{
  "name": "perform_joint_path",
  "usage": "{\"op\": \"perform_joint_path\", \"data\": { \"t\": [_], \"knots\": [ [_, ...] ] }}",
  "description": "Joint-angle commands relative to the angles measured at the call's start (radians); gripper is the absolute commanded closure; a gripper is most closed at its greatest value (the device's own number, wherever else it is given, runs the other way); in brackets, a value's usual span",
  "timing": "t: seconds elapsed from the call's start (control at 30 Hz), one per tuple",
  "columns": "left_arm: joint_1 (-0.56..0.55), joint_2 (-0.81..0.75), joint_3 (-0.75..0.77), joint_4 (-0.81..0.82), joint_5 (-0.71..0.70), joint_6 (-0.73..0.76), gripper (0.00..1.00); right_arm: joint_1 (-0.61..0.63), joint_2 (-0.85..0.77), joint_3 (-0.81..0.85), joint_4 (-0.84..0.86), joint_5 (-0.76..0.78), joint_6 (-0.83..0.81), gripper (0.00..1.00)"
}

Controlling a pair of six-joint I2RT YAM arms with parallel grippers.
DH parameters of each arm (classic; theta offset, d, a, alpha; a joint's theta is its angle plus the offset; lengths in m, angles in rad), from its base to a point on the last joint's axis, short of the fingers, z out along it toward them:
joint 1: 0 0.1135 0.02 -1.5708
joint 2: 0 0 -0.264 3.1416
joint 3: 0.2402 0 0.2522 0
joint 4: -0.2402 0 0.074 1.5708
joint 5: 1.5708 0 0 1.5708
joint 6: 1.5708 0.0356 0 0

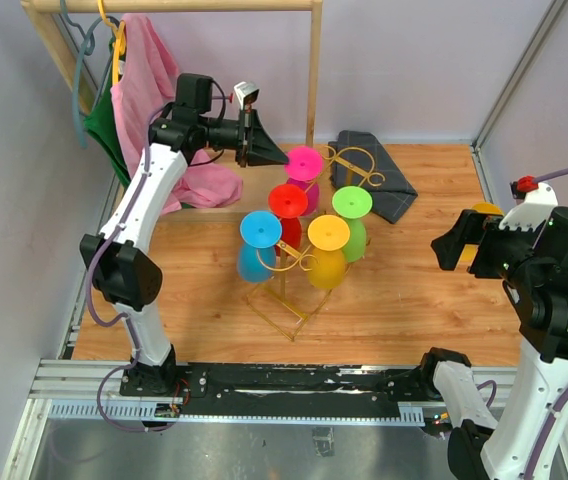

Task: Take the wine glass off the wine glass rack

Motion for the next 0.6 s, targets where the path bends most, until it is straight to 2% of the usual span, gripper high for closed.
{"op": "perform_joint_path", "data": {
  "t": [0.0, 0.37, 0.57],
  "knots": [
    [0.011, -0.048, -0.005, 0.032, 0.032, -0.016, 1.00, -0.012, -0.016, -0.020, 0.018, -0.001, -0.007, 0.02],
    [0.053, -0.032, 0.011, 0.037, 0.043, -0.007, 1.00, -0.012, -0.028, -0.031, 0.030, 0.012, 0.012, 0.01],
    [0.114, 0.029, 0.155, 0.053, 0.049, 0.017, 1.00, -0.013, -0.013, -0.008, 0.034, 0.012, 0.015, 0.01]
  ]
}}
